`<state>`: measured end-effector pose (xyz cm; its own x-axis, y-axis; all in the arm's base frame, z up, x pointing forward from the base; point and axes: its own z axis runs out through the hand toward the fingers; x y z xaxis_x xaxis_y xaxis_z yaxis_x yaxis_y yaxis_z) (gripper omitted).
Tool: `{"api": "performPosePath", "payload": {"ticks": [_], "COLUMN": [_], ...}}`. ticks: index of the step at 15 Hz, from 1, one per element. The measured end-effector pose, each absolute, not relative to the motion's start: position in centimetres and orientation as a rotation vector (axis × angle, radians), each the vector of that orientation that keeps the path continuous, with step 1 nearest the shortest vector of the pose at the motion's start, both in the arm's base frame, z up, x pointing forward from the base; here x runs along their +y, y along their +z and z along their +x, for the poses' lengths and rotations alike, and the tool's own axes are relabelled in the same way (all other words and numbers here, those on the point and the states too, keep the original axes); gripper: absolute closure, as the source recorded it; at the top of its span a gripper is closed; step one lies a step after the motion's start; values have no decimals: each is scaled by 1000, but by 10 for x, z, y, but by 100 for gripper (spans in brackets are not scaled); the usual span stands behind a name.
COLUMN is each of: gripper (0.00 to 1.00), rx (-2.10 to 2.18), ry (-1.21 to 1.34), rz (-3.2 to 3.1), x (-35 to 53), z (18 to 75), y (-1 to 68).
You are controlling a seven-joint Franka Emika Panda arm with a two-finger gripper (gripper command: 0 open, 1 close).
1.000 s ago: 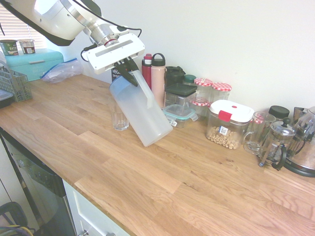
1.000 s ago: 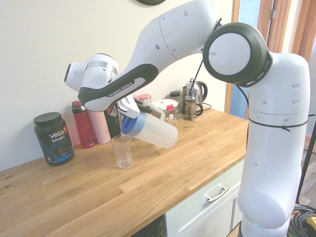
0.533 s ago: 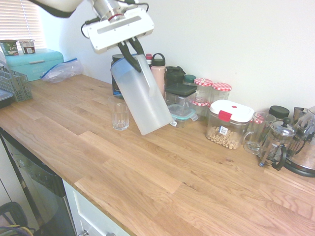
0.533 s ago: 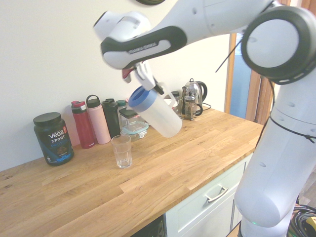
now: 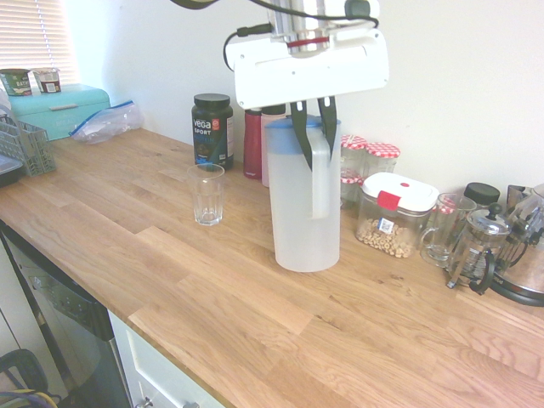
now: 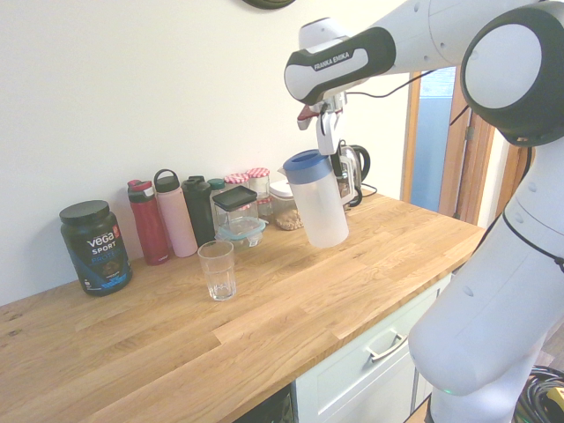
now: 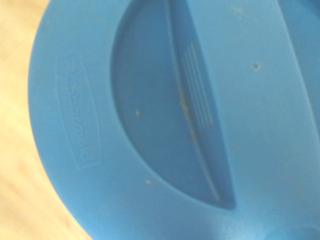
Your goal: Pour me some water
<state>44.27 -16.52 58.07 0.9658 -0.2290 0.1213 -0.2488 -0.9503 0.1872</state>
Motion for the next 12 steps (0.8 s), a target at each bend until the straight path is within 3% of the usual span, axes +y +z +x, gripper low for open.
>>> {"api": "performPosePath", "payload": {"ticks": [12], "gripper": [100], "rx": [-1256], "ry": [453], "rz": [2820], "x": [-229], "z": [432], "y": [538]}}
